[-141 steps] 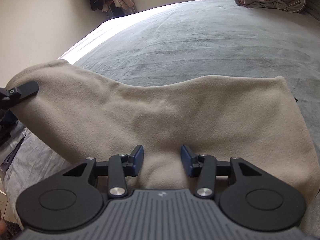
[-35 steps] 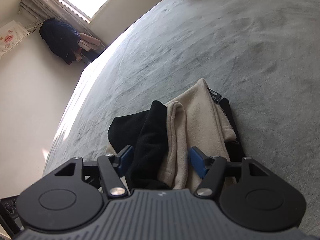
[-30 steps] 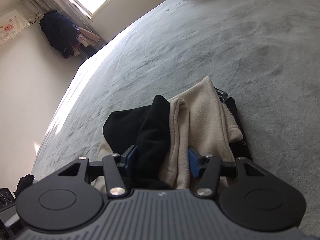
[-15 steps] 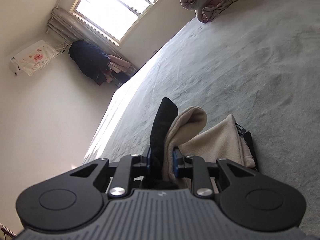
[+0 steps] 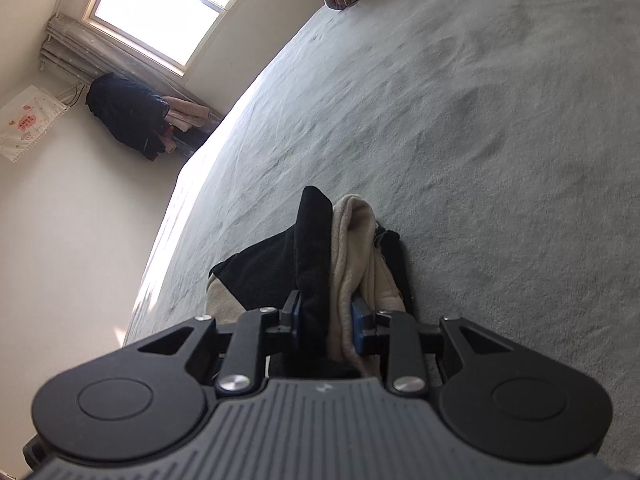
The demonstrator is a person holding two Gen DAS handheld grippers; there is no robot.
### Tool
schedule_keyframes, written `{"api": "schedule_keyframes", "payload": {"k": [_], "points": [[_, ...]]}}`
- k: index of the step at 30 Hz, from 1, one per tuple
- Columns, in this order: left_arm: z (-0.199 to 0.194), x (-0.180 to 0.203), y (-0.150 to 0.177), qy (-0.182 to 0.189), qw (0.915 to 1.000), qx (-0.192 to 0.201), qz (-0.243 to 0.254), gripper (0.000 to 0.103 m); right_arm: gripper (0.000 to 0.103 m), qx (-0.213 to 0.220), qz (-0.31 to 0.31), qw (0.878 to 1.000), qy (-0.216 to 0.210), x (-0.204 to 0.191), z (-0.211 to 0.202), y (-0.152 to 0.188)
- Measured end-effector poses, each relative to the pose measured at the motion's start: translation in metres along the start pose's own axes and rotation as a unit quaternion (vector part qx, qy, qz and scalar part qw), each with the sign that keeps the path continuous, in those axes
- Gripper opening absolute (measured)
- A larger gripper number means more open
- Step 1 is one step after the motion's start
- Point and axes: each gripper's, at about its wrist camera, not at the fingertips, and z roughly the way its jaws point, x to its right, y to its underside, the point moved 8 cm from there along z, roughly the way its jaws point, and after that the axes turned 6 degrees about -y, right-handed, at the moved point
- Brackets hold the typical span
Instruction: Fold clothes
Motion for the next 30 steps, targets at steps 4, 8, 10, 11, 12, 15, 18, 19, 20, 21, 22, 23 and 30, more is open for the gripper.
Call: {"api": "schedule_keyframes", "payload": {"k": [4, 8, 10, 11, 12, 15, 18, 19, 20, 21, 22, 23, 30], "points": [[-0.005, -0.005, -0.008, 0.006, 0.9999, 0.003, -0.011, 0.03, 0.036, 0.003, -0.045, 0.999, 0.01, -0.02, -0.009, -0.002], [-0.007, -0.016, -0.017, 0.01, 0.9984, 0.007, -0.055, 0.031, 0.039, 0.035, -0.066, 0.997, 0.016, -0.027, -0.024, -0.01], [-0.006, -0.022, -0.022, 0.006, 0.997, 0.007, -0.077, 0.031, 0.039, 0.052, -0.092, 0.994, 0.02, -0.034, -0.029, -0.013], [-0.005, -0.025, -0.025, 0.0, 0.9965, 0.008, -0.083, 0.031, 0.039, 0.061, -0.106, 0.992, 0.022, -0.039, -0.032, -0.014], [-0.003, -0.026, -0.029, -0.004, 0.9965, 0.009, -0.083, 0.031, 0.039, 0.067, -0.126, 0.989, 0.025, -0.044, -0.033, -0.015], [0.003, -0.025, -0.045, -0.018, 0.9986, 0.02, -0.046, 0.03, 0.039, 0.085, -0.188, 0.978, 0.033, -0.06, -0.032, -0.016], [0.017, -0.027, -0.054, -0.03, 0.9989, 0.019, -0.031, 0.03, 0.038, 0.097, -0.236, 0.966, 0.039, -0.068, -0.023, -0.018], [0.023, -0.029, -0.056, -0.032, 0.9987, 0.016, -0.035, 0.03, 0.036, 0.098, -0.251, 0.962, 0.042, -0.068, -0.019, -0.018], [0.028, -0.03, -0.056, -0.032, 0.9987, 0.015, -0.037, 0.03, 0.03, 0.098, -0.267, 0.958, 0.047, -0.068, -0.013, -0.017], [0.033, -0.031, -0.056, -0.032, 0.9986, 0.013, -0.039, 0.03, 0.025, 0.098, -0.284, 0.953, 0.051, -0.068, -0.007, -0.017], [0.038, -0.033, -0.055, -0.034, 0.9986, 0.012, -0.039, 0.03, 0.025, 0.095, -0.302, 0.947, 0.057, -0.067, 0.0, -0.015], [0.043, -0.034, -0.054, -0.035, 0.9986, 0.012, -0.038, 0.03, 0.025, 0.09, -0.324, 0.94, 0.064, -0.067, 0.007, -0.013], [0.071, -0.041, -0.041, -0.041, 0.9986, 0.007, -0.033, 0.03, 0.021, 0.052, -0.386, 0.912, 0.126, -0.034, 0.044, -0.004]]}}
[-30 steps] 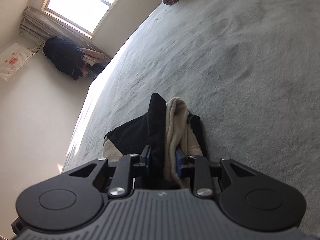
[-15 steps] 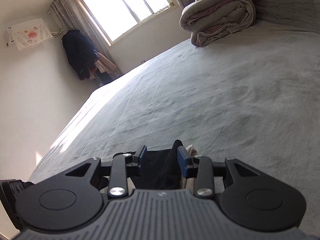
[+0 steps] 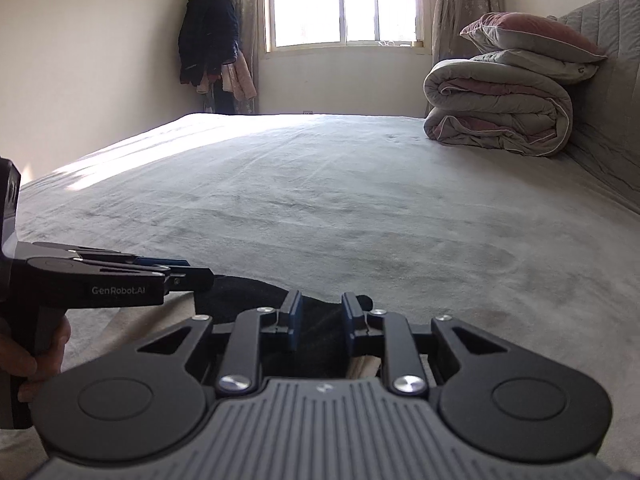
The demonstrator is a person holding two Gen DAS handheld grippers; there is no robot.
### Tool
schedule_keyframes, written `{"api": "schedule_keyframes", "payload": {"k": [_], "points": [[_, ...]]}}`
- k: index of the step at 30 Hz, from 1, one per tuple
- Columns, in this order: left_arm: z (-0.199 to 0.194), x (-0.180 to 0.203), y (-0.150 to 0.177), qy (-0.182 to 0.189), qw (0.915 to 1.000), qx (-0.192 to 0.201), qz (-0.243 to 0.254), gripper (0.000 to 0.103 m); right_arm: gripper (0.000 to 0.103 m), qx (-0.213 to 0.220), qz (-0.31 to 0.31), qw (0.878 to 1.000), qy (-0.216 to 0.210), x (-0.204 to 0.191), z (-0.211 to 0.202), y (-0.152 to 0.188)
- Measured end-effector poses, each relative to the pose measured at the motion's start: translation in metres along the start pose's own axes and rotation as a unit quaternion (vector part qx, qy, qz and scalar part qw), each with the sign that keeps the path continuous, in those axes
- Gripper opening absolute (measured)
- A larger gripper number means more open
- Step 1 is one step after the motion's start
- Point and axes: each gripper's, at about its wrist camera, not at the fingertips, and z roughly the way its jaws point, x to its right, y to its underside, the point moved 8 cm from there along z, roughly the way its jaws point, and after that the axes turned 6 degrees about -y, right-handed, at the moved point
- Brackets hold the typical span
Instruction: Fold clothes
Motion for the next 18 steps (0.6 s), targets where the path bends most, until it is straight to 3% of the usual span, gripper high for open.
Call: {"api": "schedule_keyframes", "payload": {"k": [2, 10, 14, 16, 18], "points": [[0.003, -0.002, 0.003, 0.001, 1.0, 0.004, -0.003, 0.03, 0.015, -0.014, 0.011, 1.0, 0.004, 0.01, 0.008, 0.01], [0.005, -0.008, 0.006, -0.014, 0.9999, -0.002, -0.006, 0.035, 0.014, -0.028, 0.02, 0.999, 0.021, 0.013, 0.013, 0.016], [-0.014, -0.006, -0.006, -0.013, 0.9997, -0.013, -0.014, 0.04, 0.029, -0.014, 0.026, 1.0, 0.008, 0.003, -0.004, 0.007], [-0.027, -0.003, -0.008, -0.003, 0.9998, -0.017, -0.007, 0.043, 0.042, -0.008, 0.03, 1.0, 0.001, -0.003, -0.014, 0.003], [-0.043, 0.004, -0.008, 0.003, 0.9998, -0.017, 0.008, 0.043, 0.045, -0.002, 0.031, 0.999, -0.006, -0.009, -0.025, 0.0]]}}
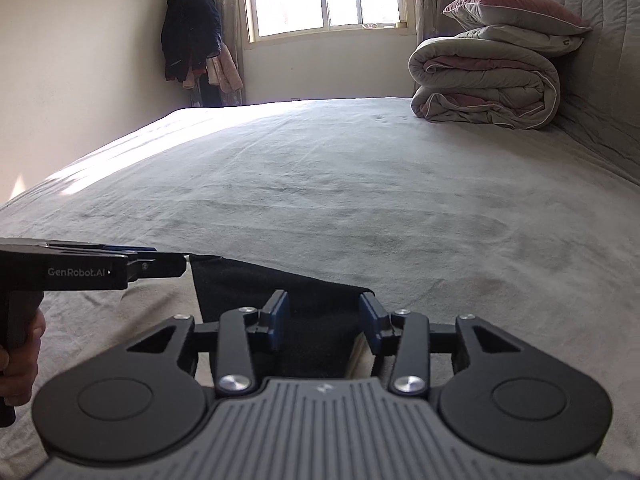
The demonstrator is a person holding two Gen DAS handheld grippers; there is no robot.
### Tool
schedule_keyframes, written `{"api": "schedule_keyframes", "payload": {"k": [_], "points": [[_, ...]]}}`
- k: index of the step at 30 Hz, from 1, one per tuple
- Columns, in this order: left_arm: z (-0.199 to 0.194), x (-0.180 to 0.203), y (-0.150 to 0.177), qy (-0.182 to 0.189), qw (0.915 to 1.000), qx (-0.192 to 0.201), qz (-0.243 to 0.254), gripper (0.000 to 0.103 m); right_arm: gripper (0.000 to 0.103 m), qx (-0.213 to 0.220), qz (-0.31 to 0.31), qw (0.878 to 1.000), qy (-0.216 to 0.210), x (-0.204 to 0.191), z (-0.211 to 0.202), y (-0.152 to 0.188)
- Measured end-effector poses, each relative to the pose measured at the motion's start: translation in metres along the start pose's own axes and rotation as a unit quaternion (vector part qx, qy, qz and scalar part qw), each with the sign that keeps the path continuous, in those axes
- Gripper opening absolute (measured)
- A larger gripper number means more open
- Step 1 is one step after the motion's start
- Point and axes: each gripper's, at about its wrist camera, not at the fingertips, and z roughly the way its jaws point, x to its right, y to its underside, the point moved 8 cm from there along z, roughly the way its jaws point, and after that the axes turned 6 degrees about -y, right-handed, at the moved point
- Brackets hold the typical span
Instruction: Fold clothes
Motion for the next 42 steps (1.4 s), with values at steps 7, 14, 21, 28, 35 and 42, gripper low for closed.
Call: {"api": "schedule_keyframes", "payload": {"k": [7, 14, 21, 28, 35, 42], "points": [[-0.037, 0.024, 0.017, 0.037, 0.9991, -0.006, 0.019, 0.043, 0.045, 0.001, -0.032, 0.999, -0.018, -0.028, -0.029, 0.003], [-0.048, 0.038, 0.042, 0.053, 0.9976, -0.014, 0.044, 0.043, 0.045, -0.012, -0.051, 0.998, -0.018, -0.037, -0.049, 0.017], [-0.042, 0.06, 0.077, 0.041, 0.9919, -0.013, 0.119, 0.044, 0.046, -0.087, -0.08, 0.993, 0.011, -0.034, -0.03, 0.053], [-0.044, 0.059, 0.067, 0.033, 0.9941, -0.029, 0.099, 0.05, 0.045, -0.087, -0.064, 0.994, 0.017, -0.034, -0.036, 0.046], [-0.057, 0.073, 0.066, 0.006, 0.9897, -0.058, 0.131, 0.069, 0.049, -0.113, 0.003, 0.993, 0.043, -0.027, -0.048, 0.037], [-0.061, 0.074, 0.069, -0.004, 0.9853, -0.088, 0.146, 0.075, 0.058, -0.126, 0.03, 0.991, 0.046, -0.023, -0.052, 0.037]]}}
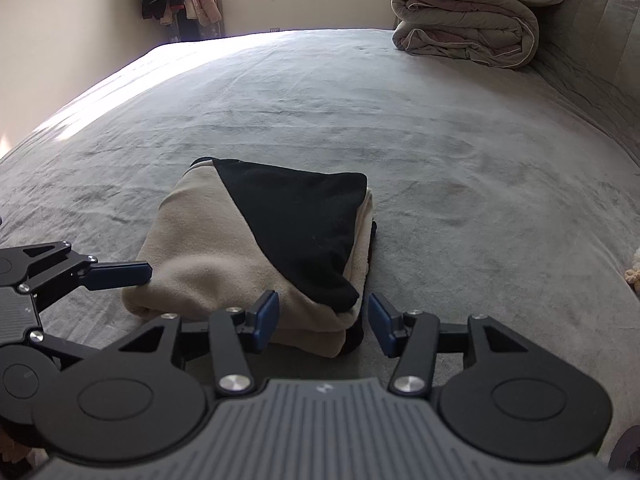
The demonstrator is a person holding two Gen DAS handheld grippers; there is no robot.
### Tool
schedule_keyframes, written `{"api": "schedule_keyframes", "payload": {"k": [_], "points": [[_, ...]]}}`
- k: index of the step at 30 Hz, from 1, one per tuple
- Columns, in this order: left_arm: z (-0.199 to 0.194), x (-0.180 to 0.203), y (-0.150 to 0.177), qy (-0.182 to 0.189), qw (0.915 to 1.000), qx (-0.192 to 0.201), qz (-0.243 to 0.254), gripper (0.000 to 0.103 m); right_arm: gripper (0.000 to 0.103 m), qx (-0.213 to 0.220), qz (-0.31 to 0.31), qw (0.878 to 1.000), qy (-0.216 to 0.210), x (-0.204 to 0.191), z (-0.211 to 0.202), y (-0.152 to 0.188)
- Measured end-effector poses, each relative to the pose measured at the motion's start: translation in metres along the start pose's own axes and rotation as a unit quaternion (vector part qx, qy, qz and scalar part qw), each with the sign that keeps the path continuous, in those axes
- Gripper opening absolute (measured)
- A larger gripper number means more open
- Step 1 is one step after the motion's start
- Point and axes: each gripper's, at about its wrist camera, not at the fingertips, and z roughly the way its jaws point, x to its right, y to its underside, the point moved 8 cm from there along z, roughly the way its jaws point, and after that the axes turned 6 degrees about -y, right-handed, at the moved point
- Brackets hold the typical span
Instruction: Fold clothes
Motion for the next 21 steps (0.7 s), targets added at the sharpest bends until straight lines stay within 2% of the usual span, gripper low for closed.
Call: {"api": "schedule_keyframes", "payload": {"k": [5, 10, 13, 17, 21], "points": [[-0.002, -0.001, 0.005, 0.004, 0.9993, -0.031, 0.019, 0.083, 0.067, -0.01, 0.027, 1.0, -0.012, 0.009, 0.0, 0.0], [0.0, -0.005, 0.011, 0.02, 0.9975, -0.064, 0.023, 0.093, 0.083, -0.029, 0.059, 0.997, -0.04, 0.014, 0.0, 0.002], [0.005, -0.011, 0.015, 0.038, 0.9959, -0.082, 0.007, 0.098, 0.1, -0.037, 0.076, 0.995, -0.057, 0.015, 0.002, 0.004], [0.014, -0.024, 0.018, 0.055, 0.9931, -0.1, -0.028, 0.101, 0.102, -0.047, 0.107, 0.99, -0.074, 0.019, 0.007, 0.005], [0.026, -0.036, 0.024, 0.073, 0.9865, -0.13, -0.068, 0.101, 0.103, -0.056, 0.147, 0.983, -0.094, 0.023, 0.012, 0.008]]}}
